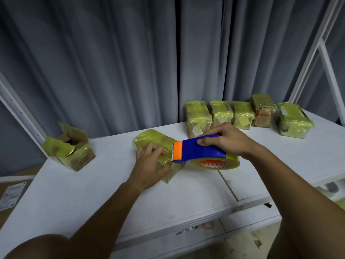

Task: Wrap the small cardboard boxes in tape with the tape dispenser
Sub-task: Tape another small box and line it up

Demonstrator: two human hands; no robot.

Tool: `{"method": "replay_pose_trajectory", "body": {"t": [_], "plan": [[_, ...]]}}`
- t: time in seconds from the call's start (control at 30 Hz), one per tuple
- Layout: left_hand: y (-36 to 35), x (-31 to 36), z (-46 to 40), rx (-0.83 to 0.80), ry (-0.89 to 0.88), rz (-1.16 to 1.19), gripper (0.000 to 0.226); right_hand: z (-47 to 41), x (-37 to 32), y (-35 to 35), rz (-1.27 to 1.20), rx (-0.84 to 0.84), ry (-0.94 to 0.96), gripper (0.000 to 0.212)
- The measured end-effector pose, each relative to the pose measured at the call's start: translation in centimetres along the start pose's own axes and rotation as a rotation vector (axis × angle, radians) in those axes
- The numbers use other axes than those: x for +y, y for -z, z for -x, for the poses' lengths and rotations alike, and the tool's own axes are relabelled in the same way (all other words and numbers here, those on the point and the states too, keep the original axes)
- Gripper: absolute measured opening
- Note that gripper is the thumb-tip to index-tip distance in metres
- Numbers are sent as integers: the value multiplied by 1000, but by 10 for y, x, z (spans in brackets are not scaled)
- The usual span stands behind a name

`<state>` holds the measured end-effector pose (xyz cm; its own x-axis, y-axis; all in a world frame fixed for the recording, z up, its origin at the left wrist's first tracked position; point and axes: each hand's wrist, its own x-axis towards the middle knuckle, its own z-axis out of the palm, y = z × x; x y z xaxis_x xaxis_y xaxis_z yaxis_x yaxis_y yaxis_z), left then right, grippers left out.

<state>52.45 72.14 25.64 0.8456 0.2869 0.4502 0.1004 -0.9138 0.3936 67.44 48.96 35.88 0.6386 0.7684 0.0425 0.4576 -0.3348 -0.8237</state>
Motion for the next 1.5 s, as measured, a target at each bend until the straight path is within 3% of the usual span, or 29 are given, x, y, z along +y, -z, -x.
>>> {"method": "replay_pose_trajectory", "body": {"t": [0.53,0.83,1.03,1.33,1.5], "plan": [[24,0,-3,-146,20,311,30,5,-6,-6,-137,-24,24,20],[48,26,-5,-347,275,680,25,2,-10,-10,-182,-46,63,19],[49,31,-3,-441,323,688,24,1,-12,-10,-219,-48,112,16],[52,34,-3,-351,353,745,18,0,-10,-11,-203,-79,114,24],[47,22,-6,-327,342,537,14,-1,-6,-11,-166,-106,111,22]]}}
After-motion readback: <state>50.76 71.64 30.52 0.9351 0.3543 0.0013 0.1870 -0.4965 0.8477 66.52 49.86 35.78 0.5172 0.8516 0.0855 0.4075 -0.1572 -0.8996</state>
